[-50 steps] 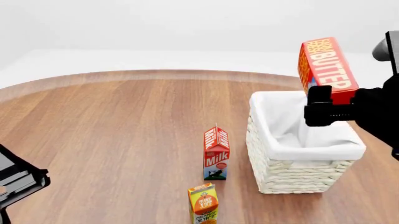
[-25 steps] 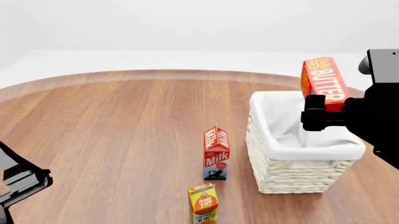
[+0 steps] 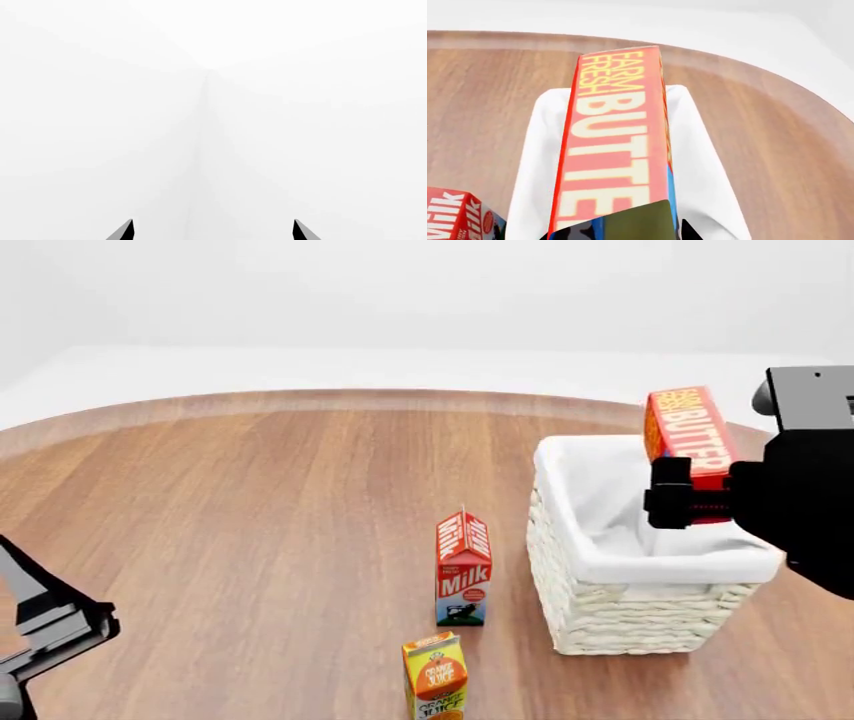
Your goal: Pick up the cream cheese box and the butter, and put them in the basket.
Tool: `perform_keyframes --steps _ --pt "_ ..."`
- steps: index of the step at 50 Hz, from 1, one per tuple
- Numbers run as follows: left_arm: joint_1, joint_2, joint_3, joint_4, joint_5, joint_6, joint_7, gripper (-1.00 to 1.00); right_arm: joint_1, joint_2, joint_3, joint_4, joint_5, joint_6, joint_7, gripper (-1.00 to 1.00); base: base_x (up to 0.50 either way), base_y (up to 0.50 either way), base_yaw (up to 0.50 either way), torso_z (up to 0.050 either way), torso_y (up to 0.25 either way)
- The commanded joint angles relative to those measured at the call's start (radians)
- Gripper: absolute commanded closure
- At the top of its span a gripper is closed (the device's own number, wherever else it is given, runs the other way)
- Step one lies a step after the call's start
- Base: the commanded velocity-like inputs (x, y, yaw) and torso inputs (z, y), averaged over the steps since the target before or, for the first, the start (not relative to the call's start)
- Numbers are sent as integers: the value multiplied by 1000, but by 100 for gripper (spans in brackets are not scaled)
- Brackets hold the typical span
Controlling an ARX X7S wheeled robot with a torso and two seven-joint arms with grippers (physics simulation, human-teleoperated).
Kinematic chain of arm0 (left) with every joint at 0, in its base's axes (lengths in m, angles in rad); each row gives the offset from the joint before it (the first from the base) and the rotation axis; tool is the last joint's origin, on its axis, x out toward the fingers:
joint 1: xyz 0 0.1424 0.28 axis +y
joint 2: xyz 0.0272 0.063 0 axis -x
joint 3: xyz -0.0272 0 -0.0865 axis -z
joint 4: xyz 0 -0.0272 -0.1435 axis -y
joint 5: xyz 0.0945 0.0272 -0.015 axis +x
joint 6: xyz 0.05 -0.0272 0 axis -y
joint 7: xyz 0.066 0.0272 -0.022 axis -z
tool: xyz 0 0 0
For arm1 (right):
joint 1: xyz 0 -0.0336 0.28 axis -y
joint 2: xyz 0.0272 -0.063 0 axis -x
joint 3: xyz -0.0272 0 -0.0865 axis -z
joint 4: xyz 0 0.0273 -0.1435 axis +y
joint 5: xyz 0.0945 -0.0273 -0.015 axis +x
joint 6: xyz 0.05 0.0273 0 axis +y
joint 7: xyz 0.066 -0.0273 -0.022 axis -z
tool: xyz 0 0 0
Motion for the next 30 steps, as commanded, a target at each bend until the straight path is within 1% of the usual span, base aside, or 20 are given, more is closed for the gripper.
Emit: perform_keyframes --steps 1,6,15,22,30 --pt "4 24 -26 10 7 -10 24 -100 5 -49 43 37 -87 0 -100 100 0 0 0 0 0" --pt "4 24 -27 8 6 -8 24 -100 -26 -68 53 77 -79 -53 -120 100 0 0 1 0 2" --pt "2 23 -24 5 6 -8 25 -100 -68 -100 46 134 -93 -91 -144 100 0 0 0 0 1" --pt "1 24 -23 3 6 -8 25 -100 -69 -89 50 182 -88 -97 -141 100 0 0 0 1 2" --pt "2 24 -20 8 10 -12 25 -100 -111 -78 44 200 -90 -127 -146 100 0 0 0 0 1"
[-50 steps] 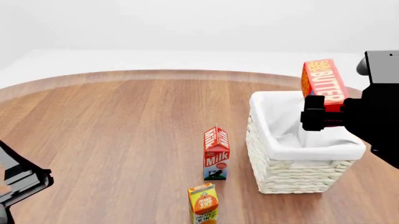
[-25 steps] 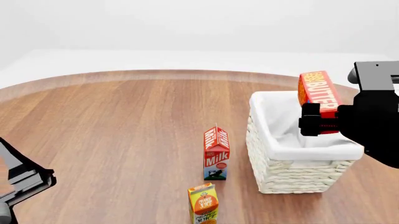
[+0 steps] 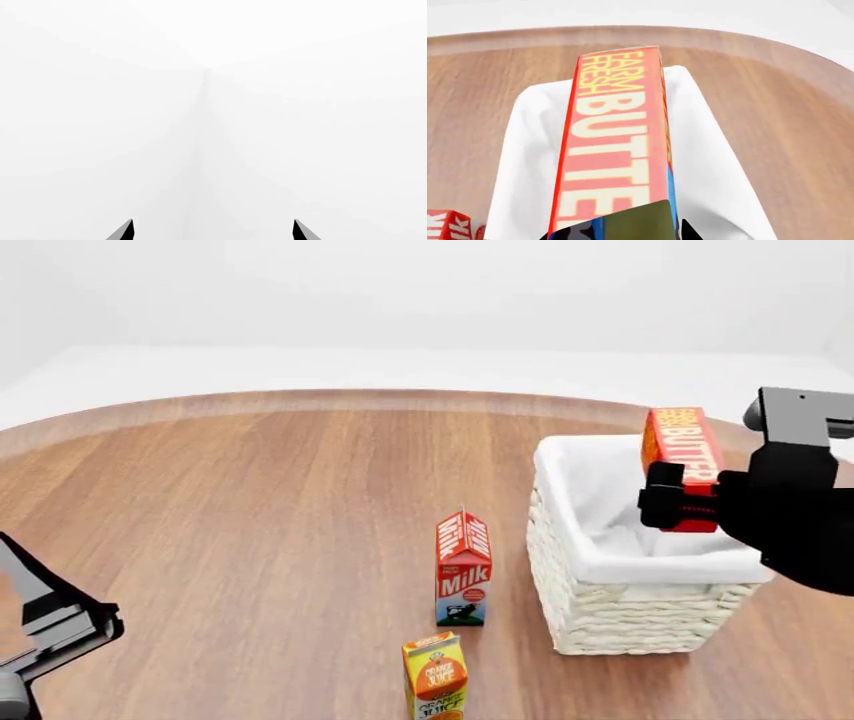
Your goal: Pick up the cream cheese box and the butter, and put them in the basket.
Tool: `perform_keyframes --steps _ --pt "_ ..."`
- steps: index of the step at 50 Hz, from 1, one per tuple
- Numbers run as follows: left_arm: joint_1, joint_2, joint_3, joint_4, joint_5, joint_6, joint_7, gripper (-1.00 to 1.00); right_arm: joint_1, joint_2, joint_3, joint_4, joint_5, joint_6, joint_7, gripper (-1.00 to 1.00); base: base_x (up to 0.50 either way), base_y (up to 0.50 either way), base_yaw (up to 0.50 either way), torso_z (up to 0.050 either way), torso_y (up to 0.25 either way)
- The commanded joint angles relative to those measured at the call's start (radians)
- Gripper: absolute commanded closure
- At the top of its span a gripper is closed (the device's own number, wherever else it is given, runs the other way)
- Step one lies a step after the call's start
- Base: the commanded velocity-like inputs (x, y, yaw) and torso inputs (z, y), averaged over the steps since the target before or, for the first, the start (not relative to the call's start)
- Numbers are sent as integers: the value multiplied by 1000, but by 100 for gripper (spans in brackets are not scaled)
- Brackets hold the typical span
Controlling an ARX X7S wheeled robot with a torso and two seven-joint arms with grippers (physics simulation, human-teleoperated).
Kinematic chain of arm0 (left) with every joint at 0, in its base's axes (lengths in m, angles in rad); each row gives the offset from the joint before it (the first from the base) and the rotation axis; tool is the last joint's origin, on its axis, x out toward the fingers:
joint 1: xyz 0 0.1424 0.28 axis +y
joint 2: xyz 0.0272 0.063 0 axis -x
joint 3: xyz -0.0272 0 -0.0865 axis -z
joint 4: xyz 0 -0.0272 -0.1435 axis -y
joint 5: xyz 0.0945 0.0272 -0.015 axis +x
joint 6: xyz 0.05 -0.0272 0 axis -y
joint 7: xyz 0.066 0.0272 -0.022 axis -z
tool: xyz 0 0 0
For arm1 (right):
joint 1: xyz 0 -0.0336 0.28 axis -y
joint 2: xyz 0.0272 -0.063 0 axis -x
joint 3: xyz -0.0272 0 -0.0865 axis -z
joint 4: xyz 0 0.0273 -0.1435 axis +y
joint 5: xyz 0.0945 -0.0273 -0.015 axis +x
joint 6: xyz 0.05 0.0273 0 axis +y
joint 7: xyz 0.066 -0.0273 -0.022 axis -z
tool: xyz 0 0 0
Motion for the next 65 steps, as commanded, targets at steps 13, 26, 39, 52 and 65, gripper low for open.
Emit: perform_keyframes --steps 13,26,39,52,65 --pt "2 23 -26 7 6 -7 24 -100 -25 -52 35 48 -97 -23 -56 100 0 0 0 1 2" --pt "-1 23 -22 4 8 -8 26 -100 -18 -123 25 147 -129 -14 -95 100 0 0 0 0 2" --pt "-4 23 -17 1 6 -9 27 -100 -44 -182 6 256 -149 -16 -143 -100 0 0 0 1 1" --pt "-6 24 -14 -6 6 -6 28 -100 -36 -180 4 216 -167 -9 -147 -100 0 0 0 0 0" --pt "-31 25 16 -20 14 -29 38 -100 -71 62 122 -405 -154 -204 -19 -100 0 0 0 0 0"
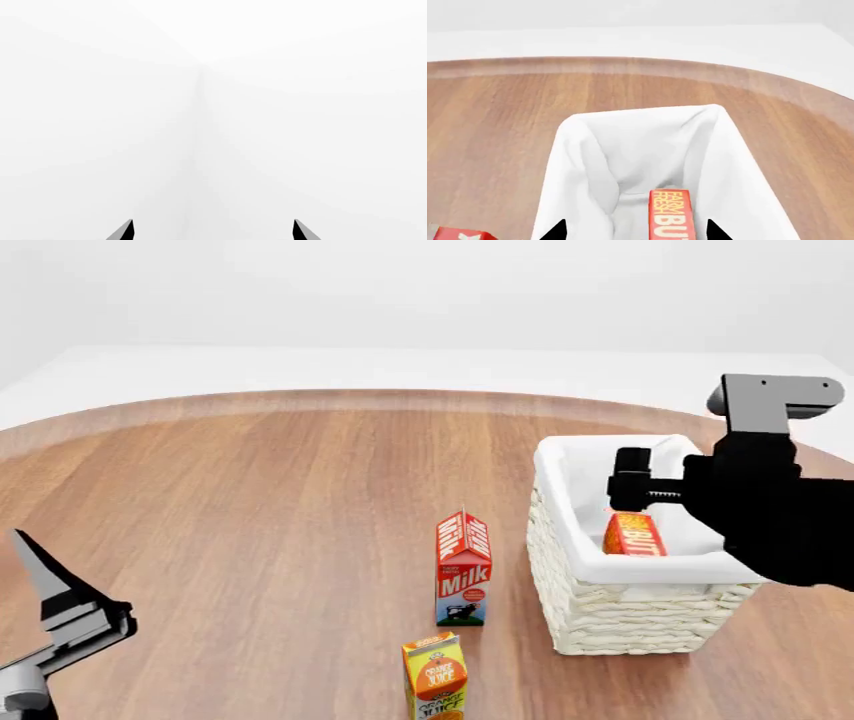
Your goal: Pick up the cream cheese box and the butter, and put them in the basket.
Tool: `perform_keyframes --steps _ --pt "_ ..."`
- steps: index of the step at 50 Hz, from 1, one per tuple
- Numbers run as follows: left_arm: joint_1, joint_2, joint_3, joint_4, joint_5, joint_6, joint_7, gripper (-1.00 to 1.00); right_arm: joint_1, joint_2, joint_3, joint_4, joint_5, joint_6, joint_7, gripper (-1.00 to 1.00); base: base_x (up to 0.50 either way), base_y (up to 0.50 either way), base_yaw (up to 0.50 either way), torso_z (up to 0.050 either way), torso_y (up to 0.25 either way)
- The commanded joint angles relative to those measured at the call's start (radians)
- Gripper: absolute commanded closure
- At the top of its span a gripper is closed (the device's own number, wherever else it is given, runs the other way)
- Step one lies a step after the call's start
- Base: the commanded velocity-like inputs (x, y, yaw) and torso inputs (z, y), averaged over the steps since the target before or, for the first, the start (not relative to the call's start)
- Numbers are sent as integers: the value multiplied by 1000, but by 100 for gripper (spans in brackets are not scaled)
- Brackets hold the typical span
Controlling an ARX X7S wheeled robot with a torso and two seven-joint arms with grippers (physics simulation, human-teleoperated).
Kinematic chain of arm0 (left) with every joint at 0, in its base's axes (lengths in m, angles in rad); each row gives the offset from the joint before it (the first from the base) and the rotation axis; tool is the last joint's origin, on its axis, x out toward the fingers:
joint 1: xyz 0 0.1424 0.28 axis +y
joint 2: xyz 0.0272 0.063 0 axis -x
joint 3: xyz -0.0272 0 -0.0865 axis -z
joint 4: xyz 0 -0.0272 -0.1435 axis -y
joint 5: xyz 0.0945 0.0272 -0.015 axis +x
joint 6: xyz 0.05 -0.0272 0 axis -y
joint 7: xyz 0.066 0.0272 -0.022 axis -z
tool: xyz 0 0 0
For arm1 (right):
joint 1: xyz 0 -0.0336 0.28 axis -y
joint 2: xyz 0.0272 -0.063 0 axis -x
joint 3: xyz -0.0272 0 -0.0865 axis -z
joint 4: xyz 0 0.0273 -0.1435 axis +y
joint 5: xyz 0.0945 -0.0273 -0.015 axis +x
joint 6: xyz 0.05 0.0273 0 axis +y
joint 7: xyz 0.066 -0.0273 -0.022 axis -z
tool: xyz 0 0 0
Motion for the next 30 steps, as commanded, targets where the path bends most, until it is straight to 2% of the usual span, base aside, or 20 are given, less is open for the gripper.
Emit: perform_keyframes --steps 1,2,3,6,10,17,24,30 --pt "-14 23 -8 5 11 -29 31 -100 -35 148 100 -439 -28 -140 70 -100 0 0 0 0 0" --pt "-15 23 -7 3 10 -29 31 -100 -66 197 107 -527 -41 -198 108 -100 0 0 0 0 0" --pt "-17 24 -5 1 14 -32 32 -100 -67 198 108 -529 -41 -200 109 -100 0 0 0 0 0" --pt "-22 24 4 1 26 -44 31 -100 -147 310 104 -714 -162 -330 204 -100 0 0 0 0 0" --pt "-13 23 1 2 31 -42 29 -100 -227 408 80 -841 -255 -444 267 -100 0 0 0 0 0" --pt "-16 23 1 -5 36 -42 27 -100 -283 509 55 -960 -374 -529 312 -100 0 0 0 0 0" --pt "1 23 -6 12 38 -41 21 -100 -360 534 11 -998 -578 -710 395 -100 0 0 0 0 0" --pt "-5 20 4 40 45 -64 23 -100 -391 493 -2 -979 -737 -744 468 -100 0 0 0 0 0"
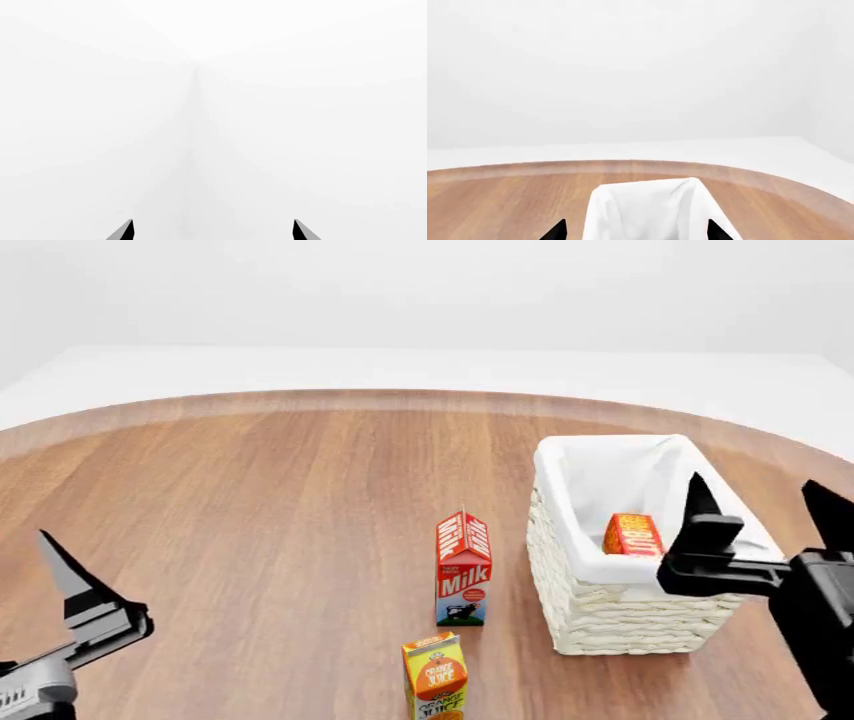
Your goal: Pick up the cream cheese box and the butter, and put them in the basket.
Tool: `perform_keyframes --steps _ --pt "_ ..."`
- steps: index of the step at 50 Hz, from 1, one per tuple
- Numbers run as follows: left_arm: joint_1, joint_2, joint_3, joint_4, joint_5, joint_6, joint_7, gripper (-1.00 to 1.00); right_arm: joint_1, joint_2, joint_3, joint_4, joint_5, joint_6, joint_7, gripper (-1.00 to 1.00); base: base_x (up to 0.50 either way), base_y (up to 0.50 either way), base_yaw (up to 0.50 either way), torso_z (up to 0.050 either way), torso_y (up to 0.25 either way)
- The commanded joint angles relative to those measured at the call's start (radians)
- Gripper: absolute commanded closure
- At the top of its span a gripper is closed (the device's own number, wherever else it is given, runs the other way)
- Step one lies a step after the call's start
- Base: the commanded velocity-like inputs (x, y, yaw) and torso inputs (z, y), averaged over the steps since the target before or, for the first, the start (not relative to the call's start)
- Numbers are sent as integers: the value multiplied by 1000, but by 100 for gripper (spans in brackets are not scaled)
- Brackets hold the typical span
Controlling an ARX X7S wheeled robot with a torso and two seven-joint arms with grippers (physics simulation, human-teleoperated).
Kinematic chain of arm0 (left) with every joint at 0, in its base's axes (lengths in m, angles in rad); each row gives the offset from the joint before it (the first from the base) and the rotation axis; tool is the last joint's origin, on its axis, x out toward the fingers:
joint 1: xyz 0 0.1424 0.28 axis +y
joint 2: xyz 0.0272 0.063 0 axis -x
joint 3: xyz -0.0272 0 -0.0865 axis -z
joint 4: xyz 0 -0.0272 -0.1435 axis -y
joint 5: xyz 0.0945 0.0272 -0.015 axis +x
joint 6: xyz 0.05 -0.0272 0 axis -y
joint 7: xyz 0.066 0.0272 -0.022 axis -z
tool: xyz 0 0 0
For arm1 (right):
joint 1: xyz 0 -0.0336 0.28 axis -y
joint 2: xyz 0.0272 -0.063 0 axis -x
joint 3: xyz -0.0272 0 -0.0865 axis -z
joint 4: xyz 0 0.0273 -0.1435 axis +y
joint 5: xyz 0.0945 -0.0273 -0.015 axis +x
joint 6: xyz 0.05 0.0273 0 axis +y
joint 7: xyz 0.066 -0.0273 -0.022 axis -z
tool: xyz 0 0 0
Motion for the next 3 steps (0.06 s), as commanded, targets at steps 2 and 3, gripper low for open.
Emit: perform_keyframes --steps 2,3 --pt "5 16 -25 56 15 -44 22 -100 -108 -15 -16 -76 -334 -177 127 -100 0 0 0 0 0" --pt "6 15 -26 60 15 -49 22 -100 -112 -19 -17 -74 -360 -180 144 -100 0 0 0 0 0"
